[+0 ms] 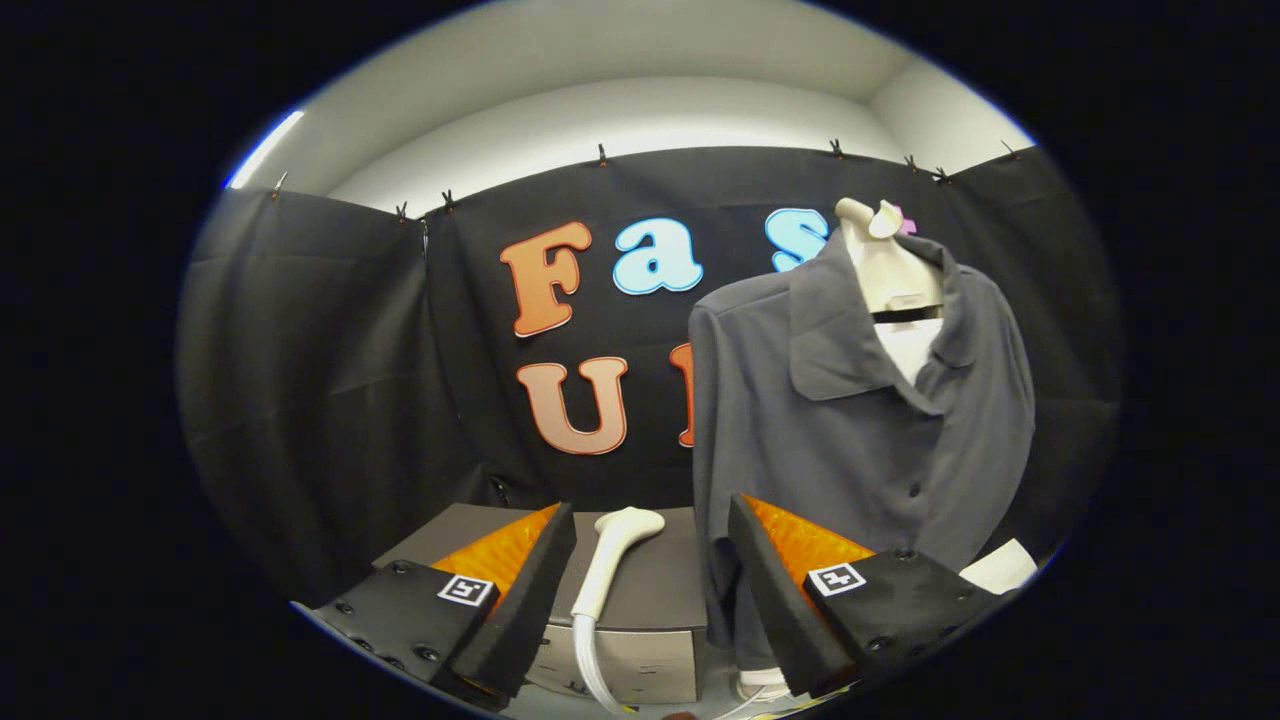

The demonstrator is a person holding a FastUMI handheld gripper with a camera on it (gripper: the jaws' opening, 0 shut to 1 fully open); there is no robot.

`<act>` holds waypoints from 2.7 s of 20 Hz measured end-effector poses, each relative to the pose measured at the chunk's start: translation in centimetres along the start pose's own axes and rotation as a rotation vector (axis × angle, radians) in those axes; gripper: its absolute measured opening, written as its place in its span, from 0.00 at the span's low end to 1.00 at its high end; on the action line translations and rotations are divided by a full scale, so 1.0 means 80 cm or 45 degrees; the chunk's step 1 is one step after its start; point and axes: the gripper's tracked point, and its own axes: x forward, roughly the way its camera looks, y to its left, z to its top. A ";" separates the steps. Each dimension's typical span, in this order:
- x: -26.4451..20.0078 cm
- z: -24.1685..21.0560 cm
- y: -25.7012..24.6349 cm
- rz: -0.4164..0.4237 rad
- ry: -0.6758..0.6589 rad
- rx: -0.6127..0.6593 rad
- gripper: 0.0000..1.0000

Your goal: Iron the clothes twice with a garment steamer, once on the left side and once on the right side.

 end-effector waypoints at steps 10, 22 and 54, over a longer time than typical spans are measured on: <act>0.143 -0.104 0.088 0.080 0.318 -0.045 0.99; 0.277 -0.223 0.081 -0.033 0.625 -0.068 0.99; 0.282 -0.256 0.068 -0.022 0.615 0.043 0.43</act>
